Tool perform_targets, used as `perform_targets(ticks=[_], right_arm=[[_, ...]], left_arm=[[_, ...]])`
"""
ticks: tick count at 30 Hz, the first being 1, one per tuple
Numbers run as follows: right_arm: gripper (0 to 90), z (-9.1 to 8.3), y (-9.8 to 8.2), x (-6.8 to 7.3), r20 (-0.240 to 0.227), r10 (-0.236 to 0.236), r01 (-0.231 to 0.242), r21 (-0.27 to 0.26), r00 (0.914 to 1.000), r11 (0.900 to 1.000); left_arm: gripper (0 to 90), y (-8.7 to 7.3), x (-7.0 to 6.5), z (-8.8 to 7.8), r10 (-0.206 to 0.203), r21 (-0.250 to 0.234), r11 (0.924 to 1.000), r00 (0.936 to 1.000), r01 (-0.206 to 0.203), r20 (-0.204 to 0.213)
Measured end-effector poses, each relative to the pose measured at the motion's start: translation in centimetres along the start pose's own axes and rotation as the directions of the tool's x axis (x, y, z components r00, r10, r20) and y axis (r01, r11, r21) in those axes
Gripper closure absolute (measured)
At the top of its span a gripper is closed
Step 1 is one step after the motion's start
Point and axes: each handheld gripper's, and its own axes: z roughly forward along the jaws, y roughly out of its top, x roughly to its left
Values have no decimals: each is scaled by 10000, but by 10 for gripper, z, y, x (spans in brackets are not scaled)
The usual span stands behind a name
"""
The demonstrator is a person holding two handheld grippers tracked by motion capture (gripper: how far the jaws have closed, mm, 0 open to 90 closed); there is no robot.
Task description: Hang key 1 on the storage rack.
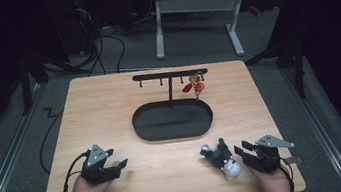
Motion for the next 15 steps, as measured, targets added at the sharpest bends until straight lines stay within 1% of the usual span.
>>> perform_targets(ticks=[3,7,8,9,10,12,13,14,15], right_arm=[[575,0,0,-1,171,-68,66,118,9998,9999],[548,1,2,0,575,96,-113,289,9983,9995],[529,1,3,0,608,21,-43,371,9981,9993],[513,0,7,0,733,-78,35,585,9973,9983],[513,0,7,0,733,-78,35,585,9973,9983],[506,-2,13,0,883,-208,139,778,9959,9969],[495,-5,16,1,1034,-317,209,1040,9941,9944],[495,-5,16,1,1034,-317,209,1040,9941,9944],[489,-6,18,1,1093,-441,307,1213,9930,9921]], left_arm=[[334,1,-1,-1,72,-71,9999,10000,-72,16],[333,0,-2,0,141,-23,9999,9999,-141,38],[333,0,-3,0,153,-24,9999,9999,-153,36],[333,1,-3,0,196,9,9998,9998,-196,25],[333,1,-4,0,226,-16,9997,9997,-226,15],[332,0,-4,0,354,28,9994,9994,-354,8],[330,0,-4,1,384,43,9993,9993,-384,39],[330,1,-4,1,392,28,9992,9992,-392,49],[328,1,-4,1,394,-30,9992,9992,-394,35]])
